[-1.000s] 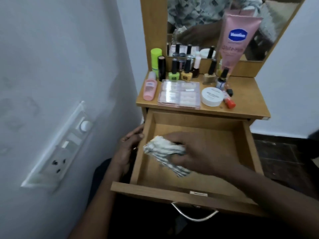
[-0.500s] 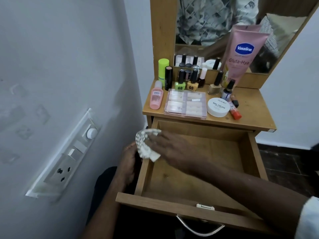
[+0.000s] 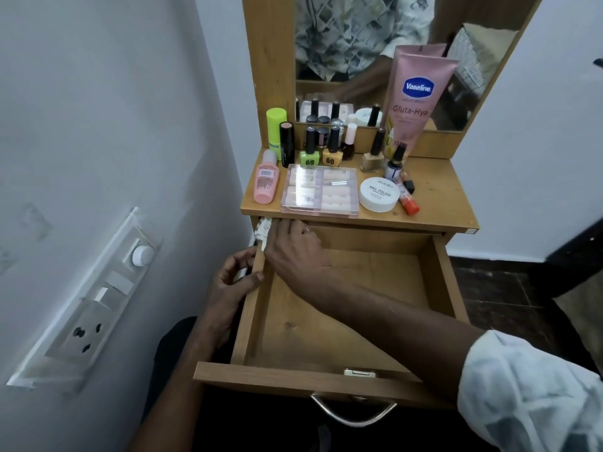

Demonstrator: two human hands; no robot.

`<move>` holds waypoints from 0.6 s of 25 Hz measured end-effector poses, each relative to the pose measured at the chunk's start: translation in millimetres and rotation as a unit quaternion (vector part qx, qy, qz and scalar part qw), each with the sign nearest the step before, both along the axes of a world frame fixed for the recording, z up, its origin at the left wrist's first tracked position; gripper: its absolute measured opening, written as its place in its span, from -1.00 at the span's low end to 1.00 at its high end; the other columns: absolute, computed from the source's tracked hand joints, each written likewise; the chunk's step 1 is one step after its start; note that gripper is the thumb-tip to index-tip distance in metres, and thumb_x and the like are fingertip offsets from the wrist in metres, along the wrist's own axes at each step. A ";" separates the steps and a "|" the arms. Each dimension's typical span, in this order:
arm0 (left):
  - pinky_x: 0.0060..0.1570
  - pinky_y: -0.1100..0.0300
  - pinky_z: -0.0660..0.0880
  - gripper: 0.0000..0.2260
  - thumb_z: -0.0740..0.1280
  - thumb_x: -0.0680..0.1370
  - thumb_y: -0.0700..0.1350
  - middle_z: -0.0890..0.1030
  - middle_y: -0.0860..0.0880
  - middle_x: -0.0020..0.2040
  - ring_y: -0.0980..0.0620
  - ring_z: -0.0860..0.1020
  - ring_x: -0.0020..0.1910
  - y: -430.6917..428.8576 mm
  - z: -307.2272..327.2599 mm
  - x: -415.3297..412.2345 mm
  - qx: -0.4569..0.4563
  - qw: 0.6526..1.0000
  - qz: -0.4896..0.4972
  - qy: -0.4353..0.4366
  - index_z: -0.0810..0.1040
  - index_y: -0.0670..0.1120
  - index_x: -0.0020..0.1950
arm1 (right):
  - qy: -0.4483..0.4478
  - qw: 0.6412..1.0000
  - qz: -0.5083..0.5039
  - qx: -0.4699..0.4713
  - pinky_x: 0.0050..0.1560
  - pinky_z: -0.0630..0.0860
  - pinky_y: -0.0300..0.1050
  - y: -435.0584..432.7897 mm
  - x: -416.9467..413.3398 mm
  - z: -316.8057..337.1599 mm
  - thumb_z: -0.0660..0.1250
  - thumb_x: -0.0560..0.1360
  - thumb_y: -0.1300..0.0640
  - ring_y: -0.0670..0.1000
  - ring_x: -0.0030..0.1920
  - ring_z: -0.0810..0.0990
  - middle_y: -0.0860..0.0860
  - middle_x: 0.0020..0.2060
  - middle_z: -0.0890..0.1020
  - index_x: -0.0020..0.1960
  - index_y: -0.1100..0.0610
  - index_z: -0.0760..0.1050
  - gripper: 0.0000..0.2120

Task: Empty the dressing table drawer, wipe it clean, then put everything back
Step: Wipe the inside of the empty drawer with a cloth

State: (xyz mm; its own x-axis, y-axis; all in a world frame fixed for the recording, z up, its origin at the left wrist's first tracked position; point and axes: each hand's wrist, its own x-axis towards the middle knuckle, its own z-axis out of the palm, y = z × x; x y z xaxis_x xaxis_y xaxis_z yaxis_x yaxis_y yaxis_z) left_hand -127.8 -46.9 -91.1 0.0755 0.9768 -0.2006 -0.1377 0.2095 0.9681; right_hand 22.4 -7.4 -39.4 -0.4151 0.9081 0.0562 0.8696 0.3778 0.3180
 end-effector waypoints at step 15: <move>-0.04 -0.02 0.55 -0.43 0.50 0.30 0.04 0.57 -0.05 0.26 -0.14 0.56 0.21 0.6 -3.0 -4.1 -0.030 0.999 -0.017 0.024 0.54 0.10 0.32 | 0.044 0.965 -0.259 0.005 -0.10 0.57 -0.07 -35.1 151.4 17.8 0.23 0.62 0.22 0.12 -0.01 0.64 0.17 0.04 0.63 0.25 0.25 0.48 -0.76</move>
State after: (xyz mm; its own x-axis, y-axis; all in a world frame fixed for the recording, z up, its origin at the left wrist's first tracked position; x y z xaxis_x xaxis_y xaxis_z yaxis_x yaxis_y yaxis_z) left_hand -131.9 -46.2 -94.1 0.0968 0.9597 -0.2638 -0.0835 0.2720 0.9587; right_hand 173.8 -42.6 -21.6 0.1011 0.9917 0.0800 0.9648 -0.1173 0.2355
